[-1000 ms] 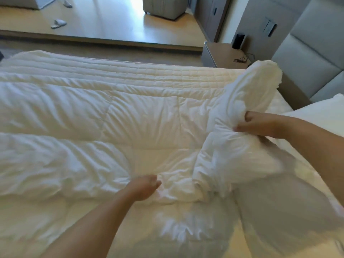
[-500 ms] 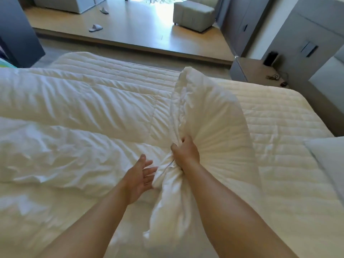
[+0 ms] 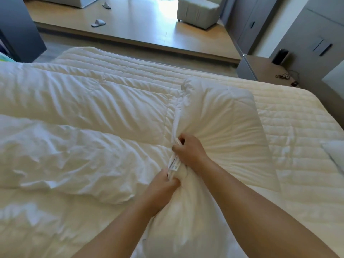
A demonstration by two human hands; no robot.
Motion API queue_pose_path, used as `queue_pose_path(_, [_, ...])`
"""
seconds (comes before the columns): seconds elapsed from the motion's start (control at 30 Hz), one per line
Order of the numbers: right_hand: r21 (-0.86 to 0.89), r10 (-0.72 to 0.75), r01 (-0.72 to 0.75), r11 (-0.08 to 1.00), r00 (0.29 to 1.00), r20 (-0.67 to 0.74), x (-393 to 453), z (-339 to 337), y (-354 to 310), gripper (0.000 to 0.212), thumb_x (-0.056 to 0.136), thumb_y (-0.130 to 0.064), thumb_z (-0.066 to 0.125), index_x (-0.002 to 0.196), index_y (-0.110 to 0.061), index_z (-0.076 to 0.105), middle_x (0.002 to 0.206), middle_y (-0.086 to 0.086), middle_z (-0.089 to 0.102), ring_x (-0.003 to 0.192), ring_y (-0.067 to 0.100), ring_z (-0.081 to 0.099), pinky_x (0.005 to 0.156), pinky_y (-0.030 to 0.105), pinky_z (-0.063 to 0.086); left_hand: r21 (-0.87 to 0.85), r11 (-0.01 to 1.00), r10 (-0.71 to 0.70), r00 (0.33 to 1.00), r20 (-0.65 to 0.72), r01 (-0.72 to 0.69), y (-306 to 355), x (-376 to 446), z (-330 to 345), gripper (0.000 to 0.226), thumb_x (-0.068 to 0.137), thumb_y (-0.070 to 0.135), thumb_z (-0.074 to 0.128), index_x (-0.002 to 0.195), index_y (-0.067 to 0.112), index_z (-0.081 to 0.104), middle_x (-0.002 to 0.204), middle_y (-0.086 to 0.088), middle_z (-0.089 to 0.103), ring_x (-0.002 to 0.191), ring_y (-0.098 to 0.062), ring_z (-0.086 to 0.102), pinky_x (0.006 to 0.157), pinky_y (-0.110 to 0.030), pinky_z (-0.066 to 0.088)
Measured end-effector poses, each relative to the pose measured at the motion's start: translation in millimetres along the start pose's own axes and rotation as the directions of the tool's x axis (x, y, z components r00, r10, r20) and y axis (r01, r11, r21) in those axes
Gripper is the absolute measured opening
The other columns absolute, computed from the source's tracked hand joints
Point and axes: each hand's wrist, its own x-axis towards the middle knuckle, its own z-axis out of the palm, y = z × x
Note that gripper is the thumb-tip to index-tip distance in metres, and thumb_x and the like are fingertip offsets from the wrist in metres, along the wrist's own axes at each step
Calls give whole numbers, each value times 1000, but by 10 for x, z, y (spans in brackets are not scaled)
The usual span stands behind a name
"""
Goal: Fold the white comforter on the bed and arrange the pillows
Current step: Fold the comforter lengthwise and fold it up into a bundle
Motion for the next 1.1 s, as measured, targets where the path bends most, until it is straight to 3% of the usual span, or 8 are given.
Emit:
queue_pose_path(0.27, [-170, 42, 0, 985, 969, 243, -221, 736, 255, 16, 84, -25, 58, 83, -19, 43, 68, -6, 46, 72, 23, 49, 63, 29, 32, 13, 953, -300, 949, -94, 302, -527, -211, -273, 29, 92, 10, 45, 100, 20, 71, 80, 3, 73, 75, -16, 67, 70, -30, 52])
queue_pose_path(0.43, [-198, 19, 30, 980, 971, 239, -164, 682, 208, 16, 85, -24, 58, 86, -16, 45, 74, -1, 52, 72, 23, 49, 63, 31, 35, 74, 947, -307, 947, -90, 314, -536, -140, -270, 32, 76, 25, 44, 97, 29, 68, 88, -12, 74, 72, -21, 63, 73, -41, 53])
queue_pose_path(0.6, [-126, 43, -16, 992, 976, 215, -251, 694, 314, 22, 89, -32, 60, 86, -14, 48, 69, -3, 52, 60, 18, 50, 60, 32, 39, 28, 964, -262, 964, -39, 263, -552, -174, -252, 40, 89, 13, 40, 115, 32, 63, 83, 1, 72, 59, -7, 61, 58, -25, 47])
queue_pose_path(0.73, [-9, 98, -101, 995, 938, 332, -184, 626, 278, 26, 91, -41, 60, 86, -16, 57, 71, 1, 64, 59, 18, 62, 68, 40, 55, -89, 959, -268, 963, 13, 268, -588, -128, -259, 52, 92, -5, 36, 125, 28, 60, 105, 0, 73, 86, -11, 71, 65, -19, 53])
queue_pose_path(0.83, [-88, -141, 134, 987, 987, -76, -36, 313, 204, 24, 93, -34, 57, 78, -15, 61, 73, 7, 65, 71, 28, 62, 69, 36, 47, -47, 934, -355, 935, 6, 355, -530, -128, -284, 42, 91, 3, 42, 122, 24, 62, 107, 0, 72, 92, -17, 70, 71, -23, 57])
queue_pose_path(0.9, [-177, -280, 225, 958, 867, -412, 201, 20, 163, 31, 90, -35, 51, 102, -10, 66, 101, 14, 66, 95, 34, 61, 83, 38, 43, 105, 910, -405, 914, 3, 402, -471, -111, -329, 38, 83, 12, 47, 116, 19, 66, 102, -4, 74, 91, -24, 71, 80, -36, 60])
queue_pose_path(1.0, [-480, -96, 24, 877, 987, -125, 669, -248, 273, 64, 94, -54, 38, 150, -27, 24, 160, 4, 20, 146, 31, 18, 114, 53, 15, 270, 877, -381, 918, -110, 397, -243, -49, -413, 36, 85, 22, 51, 120, 14, 60, 108, -16, 70, 92, -33, 71, 83, -45, 60])
queue_pose_path(1.1, [-678, 100, 40, 734, 981, 167, 846, 26, 588, 71, 94, -64, 15, 153, -32, -9, 163, -2, -13, 149, 32, -12, 115, 60, -4, 639, 737, 59, 920, -388, 223, 2, 113, -320, 70, 93, 43, 42, 153, 16, 18, 157, -13, 25, 139, -32, 36, 111, -42, 35])
